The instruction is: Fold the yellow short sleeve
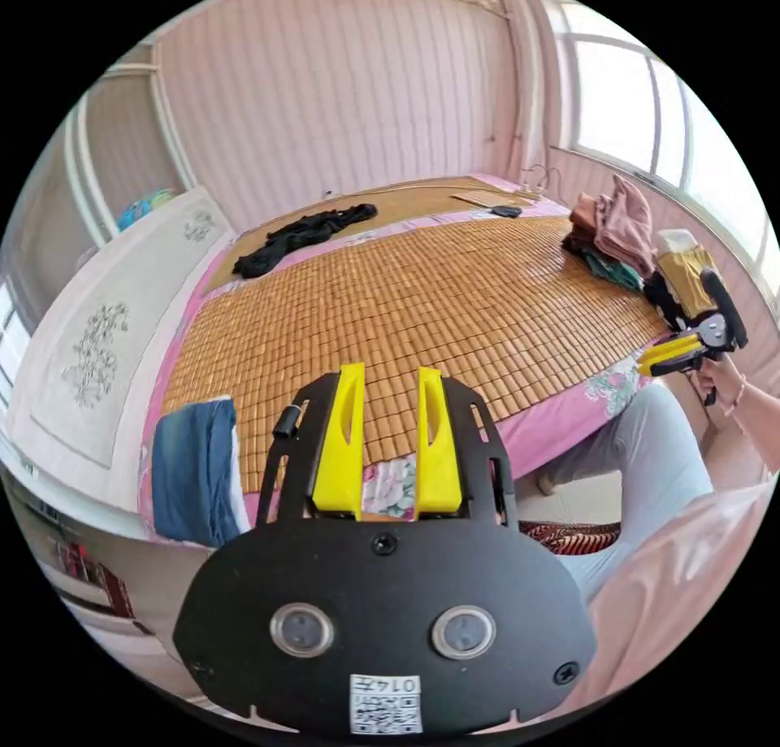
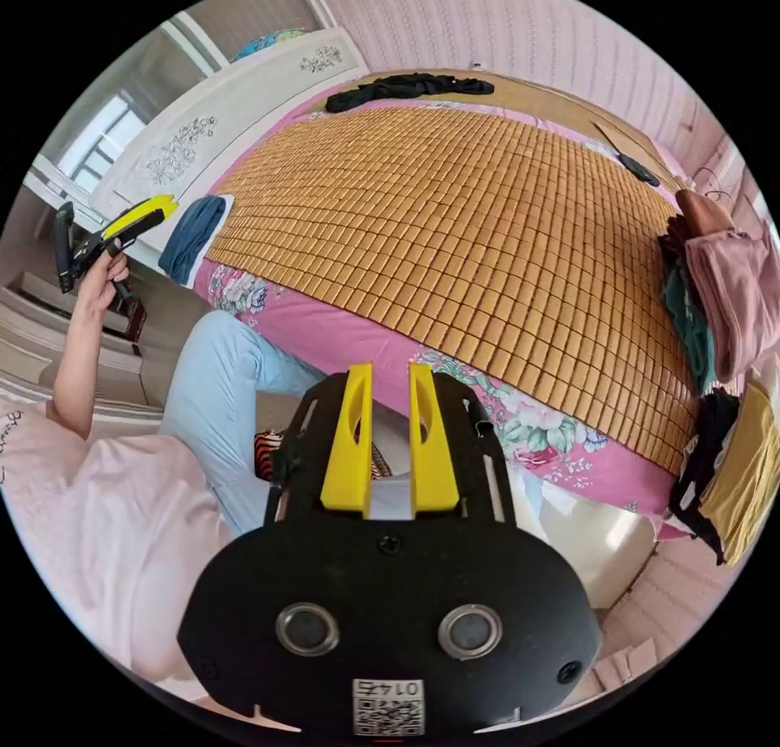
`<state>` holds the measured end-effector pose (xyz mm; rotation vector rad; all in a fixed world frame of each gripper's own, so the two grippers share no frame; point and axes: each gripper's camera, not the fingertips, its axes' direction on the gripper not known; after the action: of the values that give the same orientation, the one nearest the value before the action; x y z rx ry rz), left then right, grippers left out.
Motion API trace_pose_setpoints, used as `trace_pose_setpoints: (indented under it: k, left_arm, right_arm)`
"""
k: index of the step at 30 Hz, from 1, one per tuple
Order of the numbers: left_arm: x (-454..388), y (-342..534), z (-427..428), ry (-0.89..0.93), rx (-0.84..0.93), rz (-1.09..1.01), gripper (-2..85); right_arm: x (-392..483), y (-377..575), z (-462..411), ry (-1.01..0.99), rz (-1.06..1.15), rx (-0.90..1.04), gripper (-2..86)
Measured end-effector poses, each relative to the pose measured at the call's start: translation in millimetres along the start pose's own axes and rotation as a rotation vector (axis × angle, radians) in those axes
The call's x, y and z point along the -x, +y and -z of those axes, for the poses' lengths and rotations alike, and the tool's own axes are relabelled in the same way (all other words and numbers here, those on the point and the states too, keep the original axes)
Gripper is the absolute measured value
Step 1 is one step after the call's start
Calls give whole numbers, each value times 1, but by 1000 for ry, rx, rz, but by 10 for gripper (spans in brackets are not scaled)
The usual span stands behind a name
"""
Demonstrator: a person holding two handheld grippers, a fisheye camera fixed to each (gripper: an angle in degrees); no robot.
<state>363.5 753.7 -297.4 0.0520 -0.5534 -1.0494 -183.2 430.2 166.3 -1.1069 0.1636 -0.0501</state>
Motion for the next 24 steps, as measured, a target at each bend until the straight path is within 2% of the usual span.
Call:
trace_pose_setpoints:
  k: [6,14,18,21,24]
  left_arm:
    - [-194,-59,-46,294,-68,-279,99]
    - [-385,-114,-142,604,21,-485,95]
    - [-479,-150,-178,662,1,-569,92]
    - [-533,-177,-201,706,-19,-578,87]
    - [-585,-203,-226,691,-30,-638,81]
  right_arm:
    - [-31,71,60,212,-165,-140,111]
    - [-112,139,155,403,-402,-228,121]
    - [-155,136,216,459,-467,-318,120]
    - [-182,112,248,423,-450,-406,121]
    - [-205,83,258,462,-432,-416,127]
